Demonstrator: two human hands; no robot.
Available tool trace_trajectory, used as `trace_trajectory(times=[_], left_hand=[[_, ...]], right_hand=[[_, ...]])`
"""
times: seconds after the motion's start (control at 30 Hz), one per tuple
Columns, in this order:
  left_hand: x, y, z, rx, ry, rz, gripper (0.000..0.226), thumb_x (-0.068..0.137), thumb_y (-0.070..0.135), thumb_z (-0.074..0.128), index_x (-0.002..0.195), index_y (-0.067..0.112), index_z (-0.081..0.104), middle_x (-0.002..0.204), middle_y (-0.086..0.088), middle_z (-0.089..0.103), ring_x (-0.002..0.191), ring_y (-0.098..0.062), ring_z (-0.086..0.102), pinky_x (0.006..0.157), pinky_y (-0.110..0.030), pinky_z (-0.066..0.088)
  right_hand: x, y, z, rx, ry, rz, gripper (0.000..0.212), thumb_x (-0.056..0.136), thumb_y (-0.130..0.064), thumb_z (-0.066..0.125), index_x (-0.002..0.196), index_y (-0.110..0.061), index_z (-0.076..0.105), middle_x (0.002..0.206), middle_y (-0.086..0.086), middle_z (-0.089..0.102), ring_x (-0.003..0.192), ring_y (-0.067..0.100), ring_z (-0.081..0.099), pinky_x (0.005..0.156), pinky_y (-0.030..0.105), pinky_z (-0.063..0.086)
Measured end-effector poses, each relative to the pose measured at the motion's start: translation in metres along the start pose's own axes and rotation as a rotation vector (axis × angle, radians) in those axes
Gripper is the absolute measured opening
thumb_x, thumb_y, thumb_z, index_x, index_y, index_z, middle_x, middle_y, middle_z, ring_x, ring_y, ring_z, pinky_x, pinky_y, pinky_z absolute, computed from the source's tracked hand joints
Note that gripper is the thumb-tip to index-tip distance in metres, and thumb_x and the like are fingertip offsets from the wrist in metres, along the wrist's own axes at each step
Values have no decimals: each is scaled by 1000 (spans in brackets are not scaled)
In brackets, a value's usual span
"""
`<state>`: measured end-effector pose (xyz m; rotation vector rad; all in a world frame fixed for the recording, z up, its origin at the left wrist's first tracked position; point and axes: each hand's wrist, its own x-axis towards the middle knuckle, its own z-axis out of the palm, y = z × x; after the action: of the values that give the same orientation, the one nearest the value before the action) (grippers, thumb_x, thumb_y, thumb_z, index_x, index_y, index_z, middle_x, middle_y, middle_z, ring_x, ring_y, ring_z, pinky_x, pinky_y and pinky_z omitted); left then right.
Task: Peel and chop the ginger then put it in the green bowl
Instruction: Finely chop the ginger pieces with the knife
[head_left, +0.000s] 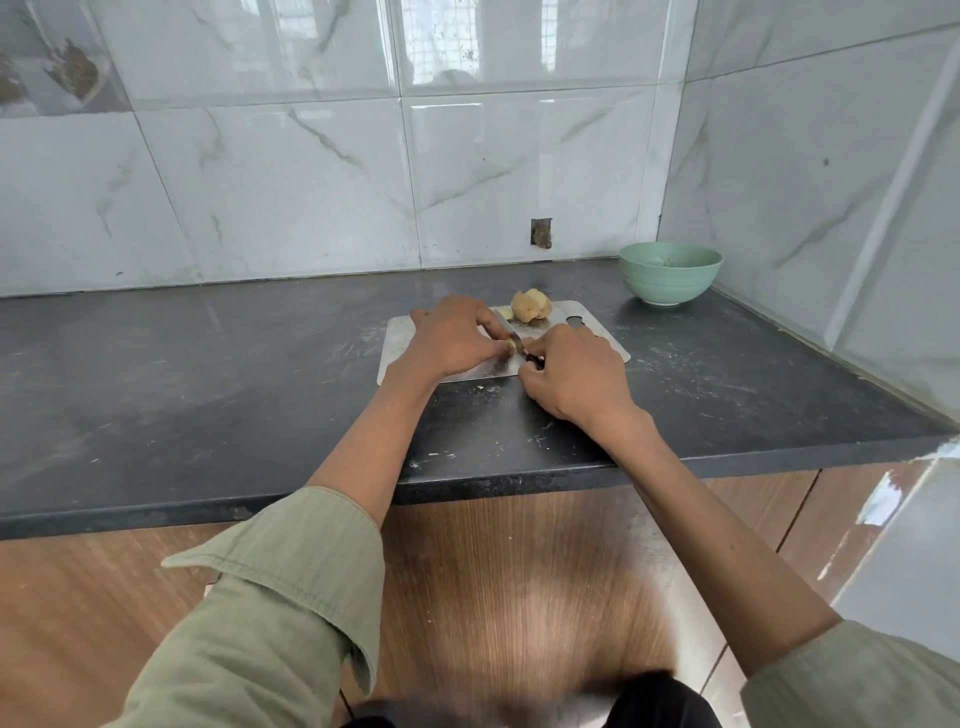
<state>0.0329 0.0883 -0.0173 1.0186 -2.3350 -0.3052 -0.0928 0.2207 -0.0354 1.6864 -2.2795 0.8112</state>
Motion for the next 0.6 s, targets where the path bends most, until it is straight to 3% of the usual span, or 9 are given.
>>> trace_trajectory(times=[0.13, 0.3, 0.4, 0.6], left_hand=[[2, -3, 0, 92, 35, -19, 15, 80, 51, 77, 84, 37, 79, 92, 24, 68, 103, -3, 54, 88, -40, 23], [2, -7, 1, -5, 30, -16, 15, 77, 49, 81, 81, 34, 80, 90, 26, 68, 102, -3, 55, 94, -42, 29], [3, -6, 1, -26, 39, -34, 15, 76, 48, 83, 82, 35, 81, 91, 23, 69, 103, -6, 56, 98, -44, 30], [4, -7, 2, -38, 32, -35, 13, 72, 51, 84, 78, 40, 81, 88, 20, 71, 97, -7, 58, 94, -43, 31]], right_hand=[[-9, -1, 3, -15, 51, 27, 28, 89, -40, 56, 103, -24, 73, 103, 11, 66, 101, 35, 63, 71, 34, 39], [-11, -1, 0, 28, 49, 37, 22, 86, -38, 55, 90, -25, 72, 84, 4, 60, 92, 30, 58, 66, 32, 35], [-12, -1, 0, 42, 67, 24, 21, 86, -37, 54, 87, -25, 71, 85, 5, 63, 89, 30, 57, 65, 33, 37], [-11, -1, 2, 38, 78, 9, 24, 86, -40, 52, 89, -28, 72, 87, 6, 64, 87, 31, 59, 64, 33, 39]])
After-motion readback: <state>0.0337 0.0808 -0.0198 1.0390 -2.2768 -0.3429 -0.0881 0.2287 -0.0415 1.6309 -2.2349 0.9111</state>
